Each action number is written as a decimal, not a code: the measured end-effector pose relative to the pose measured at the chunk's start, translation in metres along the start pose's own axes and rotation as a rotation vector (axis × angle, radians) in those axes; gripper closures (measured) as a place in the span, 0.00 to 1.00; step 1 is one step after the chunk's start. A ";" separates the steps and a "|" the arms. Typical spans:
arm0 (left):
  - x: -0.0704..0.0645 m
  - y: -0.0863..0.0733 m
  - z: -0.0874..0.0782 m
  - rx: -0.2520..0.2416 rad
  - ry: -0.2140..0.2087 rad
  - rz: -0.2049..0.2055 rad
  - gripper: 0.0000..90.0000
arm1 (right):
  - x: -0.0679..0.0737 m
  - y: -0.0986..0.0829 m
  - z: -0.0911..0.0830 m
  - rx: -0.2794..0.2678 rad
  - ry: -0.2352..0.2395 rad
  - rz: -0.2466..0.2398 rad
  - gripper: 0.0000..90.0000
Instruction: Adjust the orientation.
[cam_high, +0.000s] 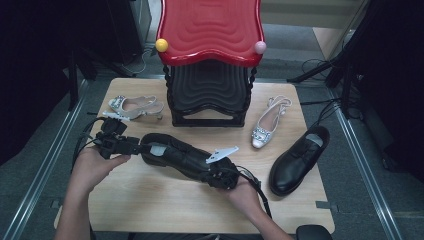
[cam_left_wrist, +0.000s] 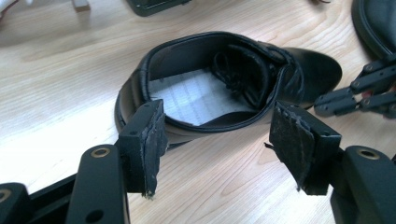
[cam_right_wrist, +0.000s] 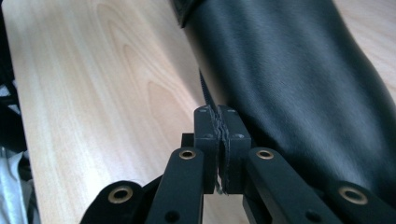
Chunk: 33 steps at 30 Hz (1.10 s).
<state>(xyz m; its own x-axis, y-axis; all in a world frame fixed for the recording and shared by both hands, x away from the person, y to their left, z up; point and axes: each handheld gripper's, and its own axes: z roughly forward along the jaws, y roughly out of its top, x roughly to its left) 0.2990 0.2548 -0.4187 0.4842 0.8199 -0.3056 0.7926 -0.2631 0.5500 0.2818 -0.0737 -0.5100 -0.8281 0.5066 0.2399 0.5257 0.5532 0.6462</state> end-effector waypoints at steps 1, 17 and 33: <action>0.001 -0.001 -0.001 0.002 0.002 -0.001 0.40 | -0.005 0.001 -0.001 -0.003 -0.004 0.010 0.99; 0.026 -0.017 -0.008 -0.034 0.068 -0.014 0.91 | -0.039 0.011 -0.006 -0.026 -0.065 0.070 1.00; 0.060 -0.017 0.023 -0.059 0.068 -0.032 1.00 | -0.031 0.006 -0.005 -0.030 -0.093 0.059 1.00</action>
<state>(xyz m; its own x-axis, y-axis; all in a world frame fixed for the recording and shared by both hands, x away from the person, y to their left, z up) 0.3227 0.2964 -0.4646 0.4308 0.8607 -0.2712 0.7832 -0.2074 0.5861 0.3098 -0.0895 -0.5095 -0.7734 0.5977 0.2111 0.5661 0.5014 0.6544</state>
